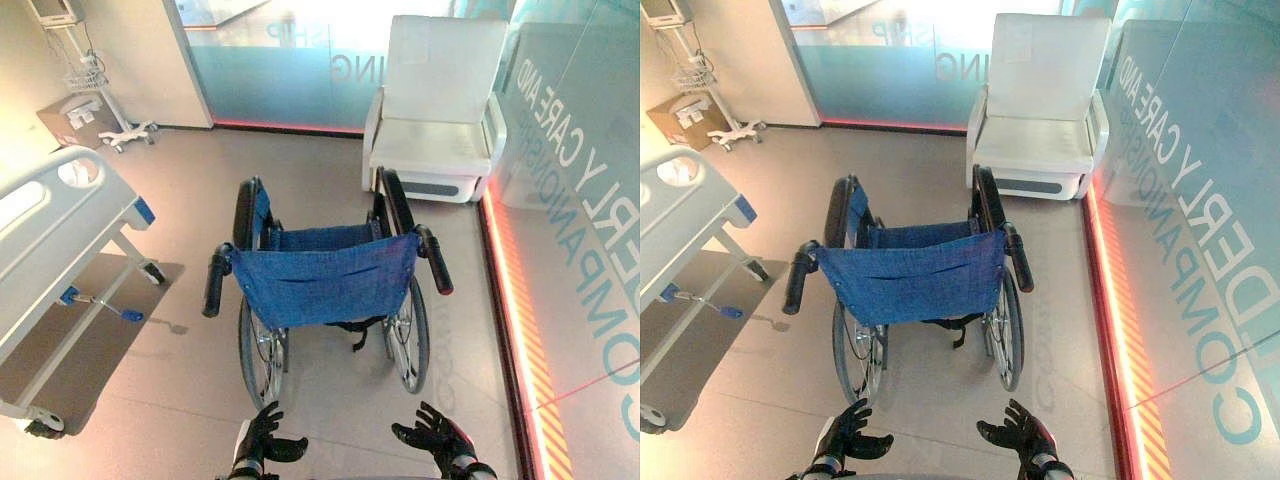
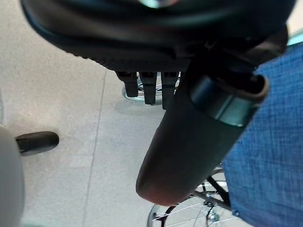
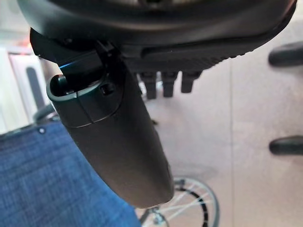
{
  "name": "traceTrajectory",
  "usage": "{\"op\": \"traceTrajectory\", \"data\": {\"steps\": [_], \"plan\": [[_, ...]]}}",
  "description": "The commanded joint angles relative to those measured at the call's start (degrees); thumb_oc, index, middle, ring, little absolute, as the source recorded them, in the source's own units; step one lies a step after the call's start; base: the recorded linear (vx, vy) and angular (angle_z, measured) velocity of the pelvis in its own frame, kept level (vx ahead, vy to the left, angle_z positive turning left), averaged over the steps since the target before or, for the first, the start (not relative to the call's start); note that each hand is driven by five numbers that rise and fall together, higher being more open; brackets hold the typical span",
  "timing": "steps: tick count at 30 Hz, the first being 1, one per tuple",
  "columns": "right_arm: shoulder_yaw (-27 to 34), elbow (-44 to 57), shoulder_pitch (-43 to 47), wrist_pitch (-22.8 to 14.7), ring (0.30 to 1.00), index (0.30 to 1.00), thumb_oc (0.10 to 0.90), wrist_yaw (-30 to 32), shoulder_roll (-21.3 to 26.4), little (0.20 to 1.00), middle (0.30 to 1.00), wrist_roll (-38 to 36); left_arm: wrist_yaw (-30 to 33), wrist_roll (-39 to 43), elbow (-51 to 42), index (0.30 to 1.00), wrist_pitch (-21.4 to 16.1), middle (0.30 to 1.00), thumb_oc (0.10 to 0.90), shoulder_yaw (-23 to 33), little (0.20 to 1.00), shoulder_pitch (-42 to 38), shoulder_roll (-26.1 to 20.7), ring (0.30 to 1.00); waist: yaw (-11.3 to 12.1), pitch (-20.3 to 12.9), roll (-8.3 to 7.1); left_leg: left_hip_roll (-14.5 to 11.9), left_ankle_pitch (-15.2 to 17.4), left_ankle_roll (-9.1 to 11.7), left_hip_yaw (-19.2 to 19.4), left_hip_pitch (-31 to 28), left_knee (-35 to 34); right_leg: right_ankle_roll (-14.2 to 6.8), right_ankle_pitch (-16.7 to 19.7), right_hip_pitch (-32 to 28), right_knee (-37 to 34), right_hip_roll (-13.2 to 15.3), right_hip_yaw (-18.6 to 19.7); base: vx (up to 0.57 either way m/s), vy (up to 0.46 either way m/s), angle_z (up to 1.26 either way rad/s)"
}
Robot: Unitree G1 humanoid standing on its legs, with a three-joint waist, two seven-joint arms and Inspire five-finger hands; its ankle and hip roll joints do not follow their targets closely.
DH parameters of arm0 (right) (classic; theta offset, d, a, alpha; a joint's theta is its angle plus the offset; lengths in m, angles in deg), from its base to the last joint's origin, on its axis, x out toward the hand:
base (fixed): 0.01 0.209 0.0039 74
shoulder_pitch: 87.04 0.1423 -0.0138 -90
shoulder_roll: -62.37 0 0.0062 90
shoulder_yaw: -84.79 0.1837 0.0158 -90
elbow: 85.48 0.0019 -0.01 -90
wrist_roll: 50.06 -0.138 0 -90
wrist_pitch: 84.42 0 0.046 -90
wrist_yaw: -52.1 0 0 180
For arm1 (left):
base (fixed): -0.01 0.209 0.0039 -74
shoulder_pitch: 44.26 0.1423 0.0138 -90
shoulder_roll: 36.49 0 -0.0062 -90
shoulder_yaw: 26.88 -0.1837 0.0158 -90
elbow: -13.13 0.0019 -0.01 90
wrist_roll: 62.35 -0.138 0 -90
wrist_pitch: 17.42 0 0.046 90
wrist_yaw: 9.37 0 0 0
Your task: Push the wheelchair next to the bed
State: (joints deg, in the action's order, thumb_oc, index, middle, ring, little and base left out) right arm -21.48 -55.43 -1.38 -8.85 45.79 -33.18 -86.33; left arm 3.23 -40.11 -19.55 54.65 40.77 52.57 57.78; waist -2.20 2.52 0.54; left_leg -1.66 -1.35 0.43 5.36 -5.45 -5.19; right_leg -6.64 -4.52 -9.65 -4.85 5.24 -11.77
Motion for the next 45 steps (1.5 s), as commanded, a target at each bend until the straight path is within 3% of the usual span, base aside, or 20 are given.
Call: {"op": "traceTrajectory", "data": {"steps": [1,7,8,17,24,33,45], "plan": [[1.97,6.27,3.65,-4.89,0.9,0.9,0.8,-0.4,1.87,0.9,0.9,-3.85,1.52,5.79,0.87,0.9,-5.58,0.9,0.8,3.4,0.9,-4.67,1.03,0.9,0.48,1.41,0.78,1.26,4.48,0.7,1.04,-1.64,0.19,0.16,1.06,3.73,3.38,-0.08,-0.61,0.0,0.0,0.0],[6.48,10.9,4.86,-4.37,0.9,0.9,0.8,0.82,5.12,0.9,0.9,-7.74,2.08,13.32,-2.11,0.9,-6.61,0.9,0.8,10.6,0.9,-4.66,-1.18,0.9,1.24,1.26,0.03,1.09,4.47,0.69,0.78,-1.9,0.19,0.35,1.19,3.2,3.05,-0.13,-1.25,0.0,-0.03,0.03],[9.05,12.26,5.61,-4.69,0.9,0.9,0.8,1.17,6.98,0.9,0.9,-8.97,3.47,14.36,-3.97,0.9,-7.76,0.9,0.8,13.92,0.9,-4.98,-2.62,0.9,1.6,1.12,-0.28,0.96,4.41,0.75,0.68,-1.95,0.19,0.45,1.23,3.01,2.87,-0.14,-1.44,0.0,-0.034,0.09],[18.74,20.37,11.39,-3.68,0.9,0.9,0.8,-0.19,19.08,0.9,0.9,-16.63,14.15,12.86,-13.12,0.9,-12.09,0.9,0.8,24.09,0.9,-11.14,-11.48,0.9,2.33,0.3,-1.11,0.78,4.45,1.19,-0.22,-2.18,0.19,0.65,1.49,2.19,2.05,-0.24,-2.01,0.01,-0.021,0.06],[19.89,31.88,15.12,-4.94,0.9,0.9,0.8,8.7,24.22,0.9,0.9,-13.52,20.86,8.06,-19.35,0.9,-12.26,0.9,0.8,26.91,0.9,-15.36,-17.8,0.9,2.14,-0.03,-0.96,0.75,4.31,1.63,-0.52,-1.85,0.19,0.59,1.58,1.98,1.25,-0.1,-2.24,0.0,0.0,0.0],[18.78,45.36,20.54,-1.54,0.9,0.9,0.8,12.85,27.75,0.9,0.9,-9.29,17.31,8.48,-33.9,0.9,-9.75,0.9,0.8,26.55,0.9,-21.71,-24.75,0.9,1.83,-0.38,-0.71,0.85,4.09,1.83,-0.12,-1.5,0.19,0.48,1.58,1.89,0.82,0.02,-2.32,0.01,0.016,0.04],[18.45,59.86,17.86,3.85,0.9,0.9,0.8,10.19,25.44,0.9,0.9,-3.12,3.2,14.28,-53.98,0.9,-2.0,0.9,0.8,26.37,0.9,-18.08,-23.27,0.9,2.05,-0.45,-0.64,1.12,4.25,1.41,0.67,-1.41,0.19,0.18,1.65,2.04,0.69,0.2,-2.08,0.0,0.001,0.0]]}}
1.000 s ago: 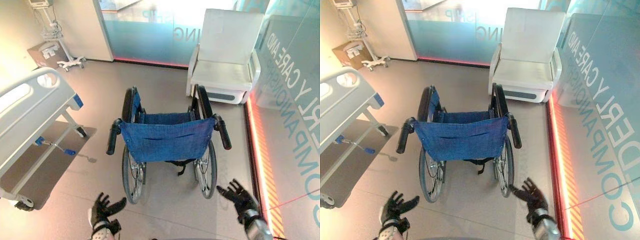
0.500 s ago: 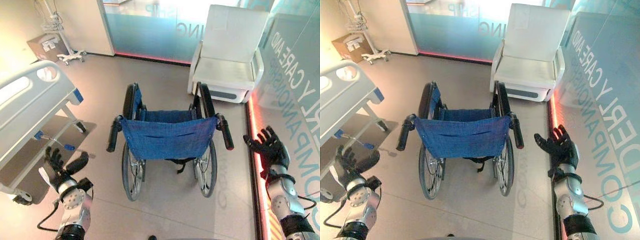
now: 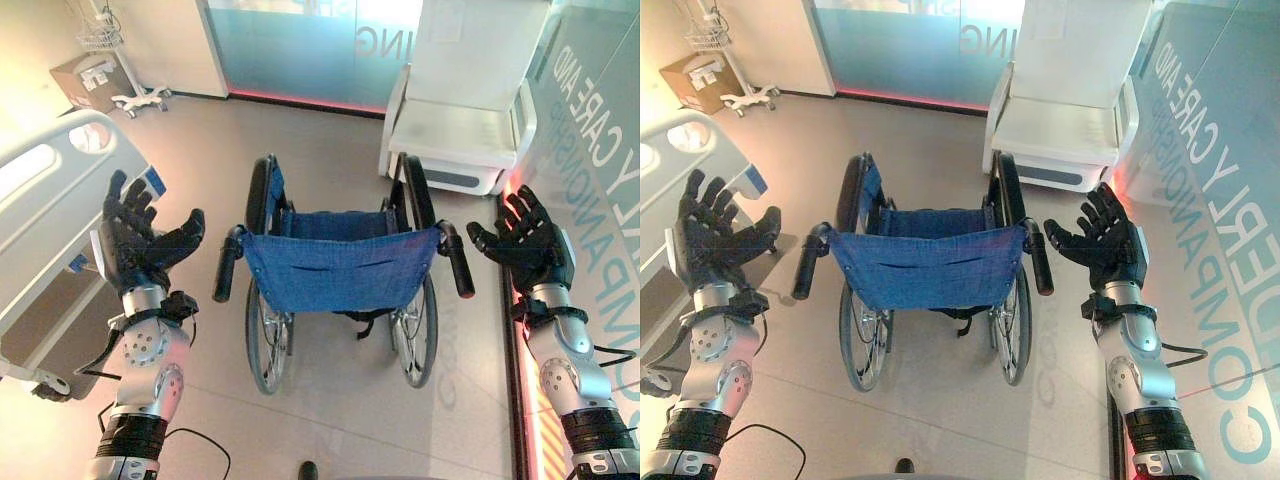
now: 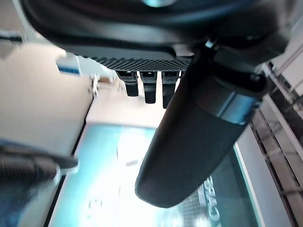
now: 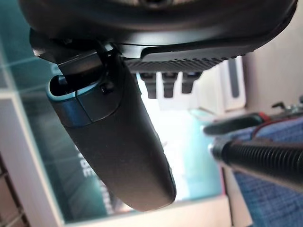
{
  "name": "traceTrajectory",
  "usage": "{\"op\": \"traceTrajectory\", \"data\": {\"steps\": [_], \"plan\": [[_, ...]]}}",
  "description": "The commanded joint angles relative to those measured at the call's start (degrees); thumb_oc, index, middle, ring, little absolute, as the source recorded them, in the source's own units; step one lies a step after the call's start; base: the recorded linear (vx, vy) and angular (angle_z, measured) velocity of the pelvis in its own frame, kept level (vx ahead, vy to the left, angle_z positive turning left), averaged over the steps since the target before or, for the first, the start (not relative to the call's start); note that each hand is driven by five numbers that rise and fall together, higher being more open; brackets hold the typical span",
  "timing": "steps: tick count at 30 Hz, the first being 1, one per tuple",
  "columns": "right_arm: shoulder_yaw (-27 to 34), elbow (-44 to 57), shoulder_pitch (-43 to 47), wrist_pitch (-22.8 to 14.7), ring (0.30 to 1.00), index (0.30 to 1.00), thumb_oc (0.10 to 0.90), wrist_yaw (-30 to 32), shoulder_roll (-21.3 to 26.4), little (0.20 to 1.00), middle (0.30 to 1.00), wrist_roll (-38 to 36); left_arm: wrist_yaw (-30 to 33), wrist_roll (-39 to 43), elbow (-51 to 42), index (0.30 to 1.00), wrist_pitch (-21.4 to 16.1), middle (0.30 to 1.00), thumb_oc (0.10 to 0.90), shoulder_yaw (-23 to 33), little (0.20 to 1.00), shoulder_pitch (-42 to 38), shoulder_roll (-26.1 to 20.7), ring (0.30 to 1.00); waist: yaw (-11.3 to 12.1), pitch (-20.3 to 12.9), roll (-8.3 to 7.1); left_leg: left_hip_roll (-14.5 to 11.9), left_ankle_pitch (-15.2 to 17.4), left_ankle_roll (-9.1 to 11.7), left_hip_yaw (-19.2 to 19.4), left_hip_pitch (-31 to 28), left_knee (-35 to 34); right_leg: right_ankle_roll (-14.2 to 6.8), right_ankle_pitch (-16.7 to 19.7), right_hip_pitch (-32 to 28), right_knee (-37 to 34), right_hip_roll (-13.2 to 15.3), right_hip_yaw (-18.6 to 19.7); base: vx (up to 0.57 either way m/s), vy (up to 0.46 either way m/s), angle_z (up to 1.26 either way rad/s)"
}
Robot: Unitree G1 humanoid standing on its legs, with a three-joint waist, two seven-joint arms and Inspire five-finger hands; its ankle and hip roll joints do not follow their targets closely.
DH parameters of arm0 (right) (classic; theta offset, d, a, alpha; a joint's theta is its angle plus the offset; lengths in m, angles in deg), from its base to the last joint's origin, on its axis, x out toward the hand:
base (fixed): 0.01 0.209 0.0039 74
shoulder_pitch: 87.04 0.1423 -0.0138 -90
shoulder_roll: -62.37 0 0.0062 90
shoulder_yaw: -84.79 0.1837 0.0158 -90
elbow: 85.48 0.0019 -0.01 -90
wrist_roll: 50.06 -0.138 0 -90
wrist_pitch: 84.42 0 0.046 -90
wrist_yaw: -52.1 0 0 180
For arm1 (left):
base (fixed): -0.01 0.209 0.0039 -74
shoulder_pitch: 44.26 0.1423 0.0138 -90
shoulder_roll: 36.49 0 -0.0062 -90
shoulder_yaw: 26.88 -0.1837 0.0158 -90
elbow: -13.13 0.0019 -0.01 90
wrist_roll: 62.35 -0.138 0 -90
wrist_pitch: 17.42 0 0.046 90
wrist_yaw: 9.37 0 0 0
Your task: Push the wheelchair next to the bed
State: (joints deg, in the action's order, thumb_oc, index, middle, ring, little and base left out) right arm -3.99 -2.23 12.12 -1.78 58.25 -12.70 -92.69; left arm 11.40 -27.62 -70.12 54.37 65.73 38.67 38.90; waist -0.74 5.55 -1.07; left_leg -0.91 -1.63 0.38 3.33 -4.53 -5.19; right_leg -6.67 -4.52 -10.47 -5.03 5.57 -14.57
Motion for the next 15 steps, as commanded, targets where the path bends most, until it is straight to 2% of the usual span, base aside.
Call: {"op": "traceTrajectory", "data": {"steps": [1,7,15], "plan": [[0.93,6.94,4.3,-2.94,0.9,0.9,0.8,-2.57,4.97,0.9,0.9,3.38,-5.62,2.29,-3.7,0.9,-1.39,0.9,0.8,1.44,0.9,-4.01,-4.35,0.9,0.6,-3.46,0.98,0.37,4.52,1.46,2.73,-2.33,0.19,0.2,1.67,2.84,0.86,-0.14,0.74,0.0,0.0,0.0],[1.33,11.59,1.52,1.25,0.9,0.9,0.8,-4.72,6.22,0.9,0.9,5.41,-8.71,2.52,-7.69,0.9,3.13,0.9,0.8,2.74,0.9,-0.34,-4.87,0.9,0.77,-3.1,0.96,0.34,4.36,1.5,3.22,-2.18,0.19,0.02,1.87,3.2,0.98,-0.18,0.75,0.0,0.0,0.0],[2.4,14.56,-0.86,2.36,0.9,0.9,0.8,-5.82,7.83,0.9,0.9,4.59,-10.87,-0.7,-9.37,0.9,8.18,0.9,0.8,5.27,0.9,3.01,-8.44,0.9,1.1,-2.72,1.08,0.17,4.06,1.57,3.76,-2.04,0.19,-0.19,2.11,3.43,0.96,-0.18,0.42,0.0,0.0,0.0]]}}
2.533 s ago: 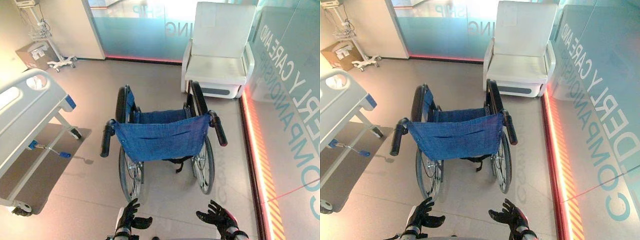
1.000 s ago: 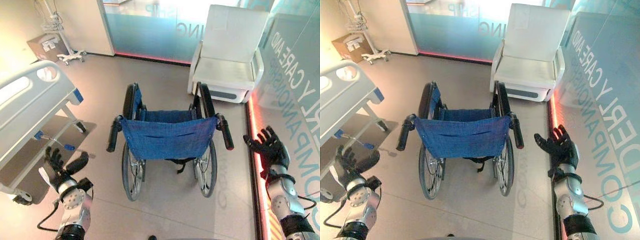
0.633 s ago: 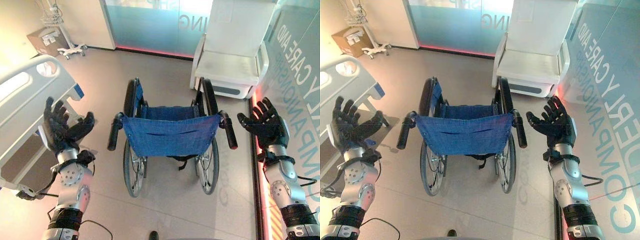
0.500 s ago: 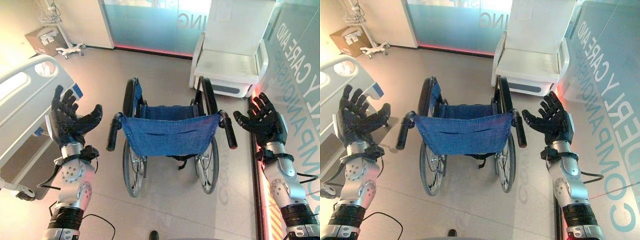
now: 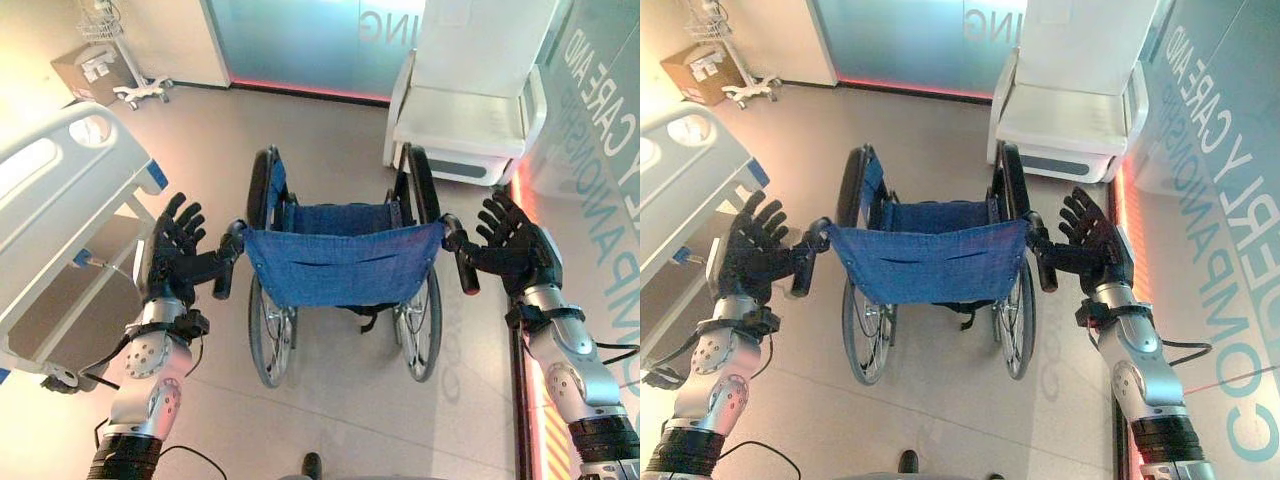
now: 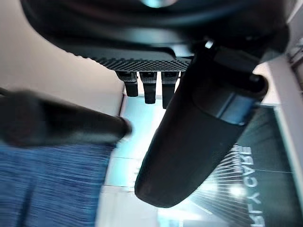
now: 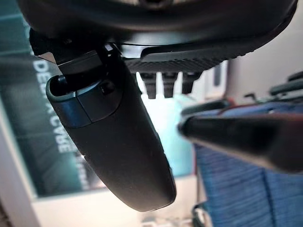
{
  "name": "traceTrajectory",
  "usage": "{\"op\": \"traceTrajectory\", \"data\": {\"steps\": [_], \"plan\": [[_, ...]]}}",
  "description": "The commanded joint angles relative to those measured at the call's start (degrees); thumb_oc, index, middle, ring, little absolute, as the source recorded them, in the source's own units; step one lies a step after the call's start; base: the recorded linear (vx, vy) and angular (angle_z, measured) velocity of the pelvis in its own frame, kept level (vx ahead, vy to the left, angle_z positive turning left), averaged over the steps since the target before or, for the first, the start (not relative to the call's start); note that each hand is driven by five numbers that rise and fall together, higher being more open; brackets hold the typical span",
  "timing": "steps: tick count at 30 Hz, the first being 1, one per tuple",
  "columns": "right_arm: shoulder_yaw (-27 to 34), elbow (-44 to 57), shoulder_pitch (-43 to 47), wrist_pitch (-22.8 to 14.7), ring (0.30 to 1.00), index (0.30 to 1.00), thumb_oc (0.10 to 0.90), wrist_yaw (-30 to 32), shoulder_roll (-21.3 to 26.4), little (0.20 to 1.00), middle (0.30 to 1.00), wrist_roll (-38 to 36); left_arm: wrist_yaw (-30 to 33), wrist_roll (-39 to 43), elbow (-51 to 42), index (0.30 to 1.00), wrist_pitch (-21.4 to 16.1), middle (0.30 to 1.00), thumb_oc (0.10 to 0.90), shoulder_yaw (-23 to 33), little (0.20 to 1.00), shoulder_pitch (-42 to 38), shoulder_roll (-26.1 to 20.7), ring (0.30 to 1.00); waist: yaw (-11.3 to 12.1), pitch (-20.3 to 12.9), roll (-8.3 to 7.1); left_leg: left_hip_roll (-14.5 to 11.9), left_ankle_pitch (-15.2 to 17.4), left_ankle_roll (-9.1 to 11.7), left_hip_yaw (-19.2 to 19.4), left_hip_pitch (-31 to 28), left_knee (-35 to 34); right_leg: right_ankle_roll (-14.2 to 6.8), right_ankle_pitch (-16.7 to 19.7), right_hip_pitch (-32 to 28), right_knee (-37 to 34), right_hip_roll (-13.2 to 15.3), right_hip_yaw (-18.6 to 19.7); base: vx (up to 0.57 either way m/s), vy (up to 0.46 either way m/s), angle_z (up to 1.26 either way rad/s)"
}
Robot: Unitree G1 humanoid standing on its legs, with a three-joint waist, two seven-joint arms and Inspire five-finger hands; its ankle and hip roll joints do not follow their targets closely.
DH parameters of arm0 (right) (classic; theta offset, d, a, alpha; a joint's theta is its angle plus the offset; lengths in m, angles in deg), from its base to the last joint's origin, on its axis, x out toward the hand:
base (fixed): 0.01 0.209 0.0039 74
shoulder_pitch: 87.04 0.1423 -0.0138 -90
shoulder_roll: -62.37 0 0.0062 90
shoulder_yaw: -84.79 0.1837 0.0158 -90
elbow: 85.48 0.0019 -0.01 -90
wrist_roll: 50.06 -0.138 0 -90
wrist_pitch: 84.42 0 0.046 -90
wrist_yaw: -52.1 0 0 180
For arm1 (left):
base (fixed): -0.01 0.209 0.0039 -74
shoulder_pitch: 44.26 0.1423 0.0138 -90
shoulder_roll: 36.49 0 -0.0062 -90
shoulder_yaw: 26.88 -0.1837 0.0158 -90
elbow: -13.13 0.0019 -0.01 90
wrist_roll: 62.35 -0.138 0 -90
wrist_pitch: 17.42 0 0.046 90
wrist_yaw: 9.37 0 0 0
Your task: Push the wheelchair next to the bed
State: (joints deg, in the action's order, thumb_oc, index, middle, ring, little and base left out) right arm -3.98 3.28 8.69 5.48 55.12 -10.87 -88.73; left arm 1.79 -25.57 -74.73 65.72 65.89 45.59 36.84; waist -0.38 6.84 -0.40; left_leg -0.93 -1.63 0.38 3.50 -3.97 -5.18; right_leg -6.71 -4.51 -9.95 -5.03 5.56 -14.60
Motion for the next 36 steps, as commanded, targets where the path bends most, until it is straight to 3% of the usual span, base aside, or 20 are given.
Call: {"op": "traceTrajectory", "data": {"steps": [1,15,25,36], "plan": [[2.37,9.21,2.47,-4.96,0.9,0.9,0.8,-2.83,6.0,0.9,0.9,0.56,-1.14,-2.95,-4.83,0.9,-3.01,0.9,0.8,5.21,0.9,-3.76,-6.49,0.9,0.74,-4.0,0.42,0.18,4.04,1.58,3.61,-2.59,0.18,-0.16,2.11,2.92,0.95,-0.17,0.46,0.0,0.0,0.0],[1.72,13.92,1.63,-2.26,0.9,0.9,0.8,-4.55,7.18,0.9,0.9,0.62,-3.88,-11.6,-4.3,0.9,3.81,0.9,0.8,4.68,0.9,-1.56,-9.73,0.9,0.81,-3.71,0.74,0.16,3.56,1.74,3.97,-2.02,0.18,-0.42,2.36,3.49,1.02,-0.24,0.34,0.0,0.0,0.0],[-2.91,10.9,4.02,4.2,0.9,0.9,0.8,-6.6,10.11,0.9,0.9,5.21,-1.49,-13.72,-0.2,0.9,5.78,0.9,0.8,0.2,0.9,-5.85,-12.32,0.9,0.13,-3.68,0.43,0.12,3.37,1.81,4.46,-2.03,0.18,-0.65,2.69,3.73,0.89,-0.31,0.65,0.0,0.0,0.0],[-9.15,1.08,8.99,12.41,0.9,0.9,0.8,-5.87,13.78,0.9,0.9,12.98,-0.54,-14.8,6.0,0.9,8.41,0.9,0.8,-5.86,0.9,-12.27,-14.25,0.9,-0.14,-3.91,0.01,0.28,3.32,1.8,4.3,-2.11,0.18,-0.7,2.79,3.56,0.81,-0.49,0.73,0.0,0.0,0.0]]}}
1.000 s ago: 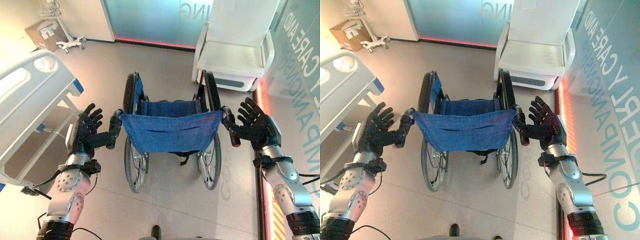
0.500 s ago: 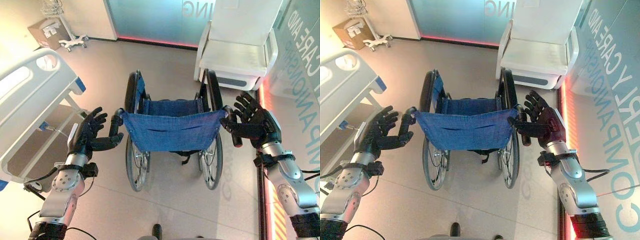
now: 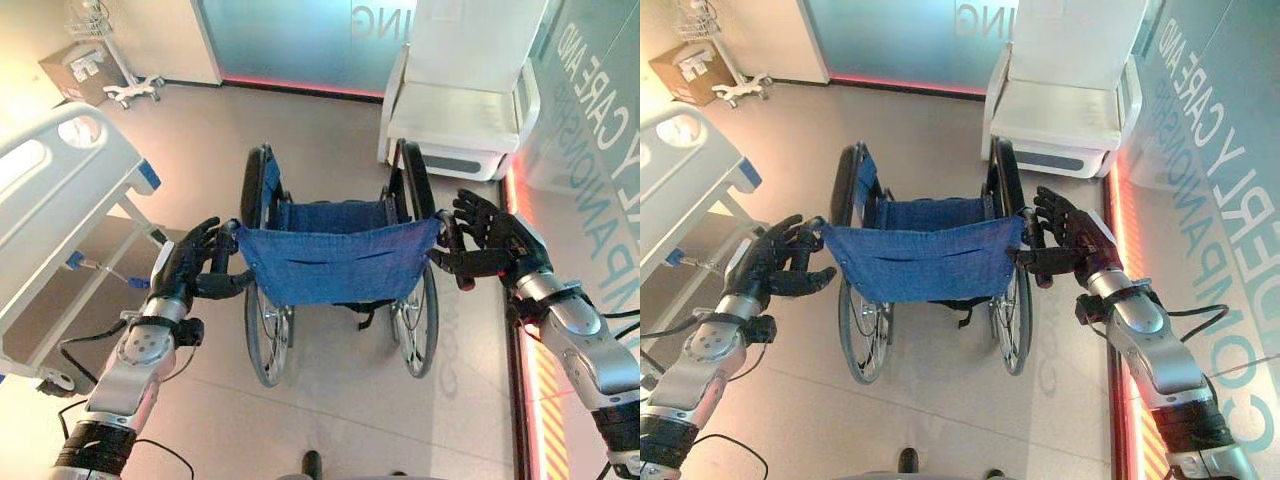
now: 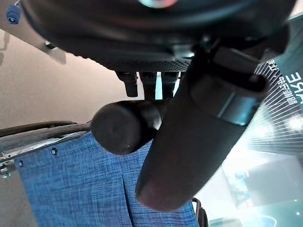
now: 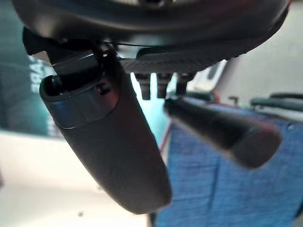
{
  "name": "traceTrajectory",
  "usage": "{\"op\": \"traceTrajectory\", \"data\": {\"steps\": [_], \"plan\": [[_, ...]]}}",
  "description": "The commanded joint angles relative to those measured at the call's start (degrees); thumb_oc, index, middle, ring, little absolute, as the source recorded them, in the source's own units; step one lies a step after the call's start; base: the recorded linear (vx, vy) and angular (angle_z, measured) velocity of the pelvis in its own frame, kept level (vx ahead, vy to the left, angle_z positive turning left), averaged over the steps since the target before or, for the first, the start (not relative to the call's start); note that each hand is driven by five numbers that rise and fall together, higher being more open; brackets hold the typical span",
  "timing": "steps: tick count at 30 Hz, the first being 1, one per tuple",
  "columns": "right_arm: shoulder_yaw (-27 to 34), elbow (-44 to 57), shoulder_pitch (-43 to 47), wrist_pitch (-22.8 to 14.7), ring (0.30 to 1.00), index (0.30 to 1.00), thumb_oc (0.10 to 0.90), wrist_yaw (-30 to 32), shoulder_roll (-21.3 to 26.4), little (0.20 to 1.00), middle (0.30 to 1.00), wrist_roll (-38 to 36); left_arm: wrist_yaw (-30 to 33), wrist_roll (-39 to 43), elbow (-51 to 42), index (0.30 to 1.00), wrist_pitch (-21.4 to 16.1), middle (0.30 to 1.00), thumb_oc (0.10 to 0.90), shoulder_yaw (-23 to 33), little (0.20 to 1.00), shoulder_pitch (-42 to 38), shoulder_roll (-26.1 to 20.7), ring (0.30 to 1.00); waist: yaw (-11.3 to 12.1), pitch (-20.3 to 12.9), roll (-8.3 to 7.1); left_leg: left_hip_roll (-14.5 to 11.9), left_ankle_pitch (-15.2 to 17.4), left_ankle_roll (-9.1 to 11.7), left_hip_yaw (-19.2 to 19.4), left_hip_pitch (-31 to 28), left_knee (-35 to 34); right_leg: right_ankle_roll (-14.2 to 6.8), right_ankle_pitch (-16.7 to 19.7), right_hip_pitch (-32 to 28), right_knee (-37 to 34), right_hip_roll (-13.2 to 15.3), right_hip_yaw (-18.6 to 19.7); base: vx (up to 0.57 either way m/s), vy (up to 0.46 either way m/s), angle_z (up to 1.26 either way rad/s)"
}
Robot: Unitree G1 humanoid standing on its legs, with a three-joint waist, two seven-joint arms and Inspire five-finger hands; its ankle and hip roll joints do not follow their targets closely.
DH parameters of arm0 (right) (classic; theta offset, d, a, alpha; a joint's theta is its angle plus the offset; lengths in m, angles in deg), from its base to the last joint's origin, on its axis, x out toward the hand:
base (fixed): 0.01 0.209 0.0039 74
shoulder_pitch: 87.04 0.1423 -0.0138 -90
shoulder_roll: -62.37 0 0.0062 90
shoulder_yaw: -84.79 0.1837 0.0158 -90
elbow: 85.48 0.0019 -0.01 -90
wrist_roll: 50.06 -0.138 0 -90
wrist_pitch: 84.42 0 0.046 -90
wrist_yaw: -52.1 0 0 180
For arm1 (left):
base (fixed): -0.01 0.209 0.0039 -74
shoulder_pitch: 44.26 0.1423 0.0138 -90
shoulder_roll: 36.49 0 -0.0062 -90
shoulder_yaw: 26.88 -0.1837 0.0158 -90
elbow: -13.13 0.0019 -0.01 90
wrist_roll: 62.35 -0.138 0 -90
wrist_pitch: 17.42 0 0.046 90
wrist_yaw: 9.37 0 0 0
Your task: Push the wheelchair next to the bed
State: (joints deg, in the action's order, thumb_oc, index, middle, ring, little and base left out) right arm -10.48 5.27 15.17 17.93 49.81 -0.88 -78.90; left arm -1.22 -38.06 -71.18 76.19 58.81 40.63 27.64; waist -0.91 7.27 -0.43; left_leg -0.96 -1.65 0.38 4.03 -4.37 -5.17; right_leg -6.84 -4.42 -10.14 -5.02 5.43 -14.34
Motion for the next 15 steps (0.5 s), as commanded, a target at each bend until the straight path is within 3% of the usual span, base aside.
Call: {"op": "traceTrajectory", "data": {"steps": [1,6,15], "plan": [[-3.15,-2.17,2.92,0.13,0.9,0.9,0.8,-0.54,3.8,0.9,0.9,2.97,2.77,-2.24,2.81,0.9,-1.6,0.9,0.8,0.8,0.9,-7.8,-5.13,0.9,0.44,-4.35,0.04,0.31,3.37,1.76,3.71,-1.72,0.17,-0.53,2.65,3.74,0.86,-0.37,0.44,-0.02,-0.003,0.03],[-5.73,-6.44,5.98,1.95,0.9,0.9,0.8,1.44,2.85,0.9,0.9,3.46,3.58,-3.51,5.38,0.9,0.71,0.9,0.8,-1.02,0.9,-9.82,-4.97,0.9,0.7,-4.4,-0.1,0.35,3.44,1.72,3.55,-1.83,0.17,-0.45,2.65,3.51,0.68,-0.38,0.31,0.0,0.0,0.0],[-9.69,-12.79,12.0,6.64,0.9,0.9,0.8,8.59,2.0,0.9,0.9,12.44,6.04,-6.09,10.58,0.9,4.57,0.9,0.8,-3.89,0.9,-13.27,-5.42,0.9,1.35,-4.22,-0.02,0.65,3.47,1.57,2.93,-1.77,0.17,-0.18,2.28,3.33,0.95,-0.58,0.19,0.0,0.0,0.0]]}}
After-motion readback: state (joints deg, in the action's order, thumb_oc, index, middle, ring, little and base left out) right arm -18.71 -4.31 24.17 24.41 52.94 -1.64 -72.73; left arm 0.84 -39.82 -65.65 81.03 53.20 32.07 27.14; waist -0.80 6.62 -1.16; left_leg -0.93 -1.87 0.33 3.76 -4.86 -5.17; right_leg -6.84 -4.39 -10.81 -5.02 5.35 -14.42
